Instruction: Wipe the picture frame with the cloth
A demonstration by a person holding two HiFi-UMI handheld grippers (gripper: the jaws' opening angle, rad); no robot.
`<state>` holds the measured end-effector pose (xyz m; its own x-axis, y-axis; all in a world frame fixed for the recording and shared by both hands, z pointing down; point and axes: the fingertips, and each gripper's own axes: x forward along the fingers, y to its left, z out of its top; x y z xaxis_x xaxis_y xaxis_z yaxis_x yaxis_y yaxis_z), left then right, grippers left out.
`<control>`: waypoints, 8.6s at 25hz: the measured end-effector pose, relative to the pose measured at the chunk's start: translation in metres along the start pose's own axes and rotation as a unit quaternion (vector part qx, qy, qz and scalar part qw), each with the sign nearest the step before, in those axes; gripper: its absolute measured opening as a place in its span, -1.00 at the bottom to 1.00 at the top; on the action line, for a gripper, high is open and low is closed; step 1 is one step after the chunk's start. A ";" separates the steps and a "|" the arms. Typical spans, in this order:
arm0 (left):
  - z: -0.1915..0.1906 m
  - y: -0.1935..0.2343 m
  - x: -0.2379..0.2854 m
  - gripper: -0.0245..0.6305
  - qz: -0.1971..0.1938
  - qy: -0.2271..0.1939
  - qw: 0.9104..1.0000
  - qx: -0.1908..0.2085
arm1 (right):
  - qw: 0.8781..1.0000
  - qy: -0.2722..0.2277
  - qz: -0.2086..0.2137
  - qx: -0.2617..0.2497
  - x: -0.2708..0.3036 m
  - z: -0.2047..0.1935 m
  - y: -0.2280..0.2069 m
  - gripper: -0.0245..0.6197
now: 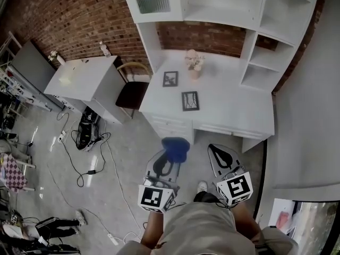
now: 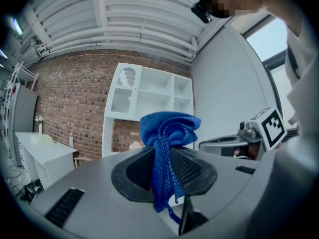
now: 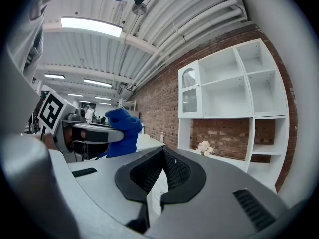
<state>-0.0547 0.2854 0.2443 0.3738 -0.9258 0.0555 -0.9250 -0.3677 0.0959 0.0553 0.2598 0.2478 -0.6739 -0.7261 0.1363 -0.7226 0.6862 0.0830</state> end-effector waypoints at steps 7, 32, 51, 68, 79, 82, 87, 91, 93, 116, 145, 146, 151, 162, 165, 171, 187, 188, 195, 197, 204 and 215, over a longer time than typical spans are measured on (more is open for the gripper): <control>0.004 -0.013 0.041 -0.63 0.011 0.010 1.000 0.006 | 1.000 0.000 0.015 0.008 0.009 -0.001 -0.042 -0.93; -0.015 0.030 0.146 -0.63 -0.001 0.032 0.999 0.015 | 1.000 0.005 0.014 0.022 0.094 -0.021 -0.108 -0.93; -0.026 0.126 0.240 -0.63 -0.049 0.038 0.998 0.016 | 0.999 0.012 -0.039 0.020 0.200 -0.013 -0.142 -0.93; -0.061 0.162 0.288 -0.63 -0.101 0.059 0.993 -0.006 | 0.994 0.037 -0.092 0.035 0.251 -0.040 -0.166 -0.93; -0.082 0.164 0.315 -0.63 -0.112 0.082 0.990 -0.012 | 0.990 0.081 -0.105 0.051 0.261 -0.076 -0.186 -0.93; -0.089 0.163 0.323 -0.63 -0.108 0.087 0.990 -0.014 | 0.989 0.088 -0.101 0.055 0.264 -0.086 -0.192 -0.93; -0.102 0.165 0.335 -0.63 -0.095 0.097 0.991 -0.021 | 0.989 0.107 -0.087 0.054 0.274 -0.104 -0.202 -0.93; -0.114 0.165 0.345 -0.63 -0.086 0.108 0.990 -0.028 | 0.987 0.127 -0.076 0.056 0.280 -0.123 -0.210 -0.93; -0.122 0.165 0.349 -0.63 -0.083 0.116 0.989 -0.031 | 0.987 0.134 -0.071 0.060 0.282 -0.130 -0.214 -0.93; -0.199 0.153 0.372 -0.63 -0.085 0.197 0.975 -0.064 | 0.973 0.210 -0.035 0.089 0.306 -0.214 -0.224 -0.93; -0.289 0.147 0.385 -0.63 -0.088 0.274 0.951 -0.116 | 0.945 0.313 0.006 0.095 0.322 -0.334 -0.195 -0.93; -0.291 0.146 0.385 -0.63 -0.089 0.276 0.949 -0.119 | 0.944 0.315 0.007 0.095 0.323 -0.337 -0.195 -0.93; -0.301 0.142 0.385 -0.63 -0.095 0.294 0.942 -0.131 | 0.941 0.324 0.012 0.097 0.327 -0.353 -0.192 -0.93; -0.323 0.137 0.392 -0.63 -0.093 0.340 0.927 -0.128 | 0.937 0.333 0.020 0.104 0.335 -0.372 -0.189 -0.91; -0.327 0.137 0.393 -0.63 -0.089 0.349 0.923 -0.132 | 0.936 0.336 0.020 0.105 0.335 -0.375 -0.190 -0.89; -0.339 0.136 0.397 -0.63 -0.087 0.362 0.918 -0.134 | 0.934 0.339 0.023 0.108 0.337 -0.382 -0.189 -0.84; -0.371 0.138 0.409 -0.63 -0.062 0.409 0.905 -0.098 | 0.937 0.338 0.015 0.085 0.337 -0.380 -0.184 -0.92; -0.373 0.138 0.410 -0.63 -0.061 0.412 0.904 -0.093 | 0.937 0.339 0.015 0.083 0.337 -0.380 -0.184 -0.92; -0.376 0.141 0.409 -0.63 -0.051 0.422 0.902 -0.074 | 0.934 0.349 0.000 0.073 0.337 -0.381 -0.184 -0.92; -0.376 0.143 0.408 -0.63 -0.048 0.423 0.902 -0.073 | 0.934 0.350 -0.003 0.071 0.338 -0.381 -0.185 -0.92; -0.376 0.152 0.403 -0.63 -0.037 0.425 0.902 -0.065 | 0.933 0.354 -0.011 0.071 0.338 -0.381 -0.185 -0.92; -0.376 0.170 0.393 -0.63 -0.015 0.428 0.902 -0.060 | 0.932 0.356 -0.018 0.070 0.338 -0.382 -0.185 -0.92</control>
<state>-0.0393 -0.1079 0.6559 0.3621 -0.4908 0.7925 -0.9186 -0.3322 0.2140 0.0202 -0.0962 0.6556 -0.4117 -0.5028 0.7601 -0.7893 0.6136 -0.0216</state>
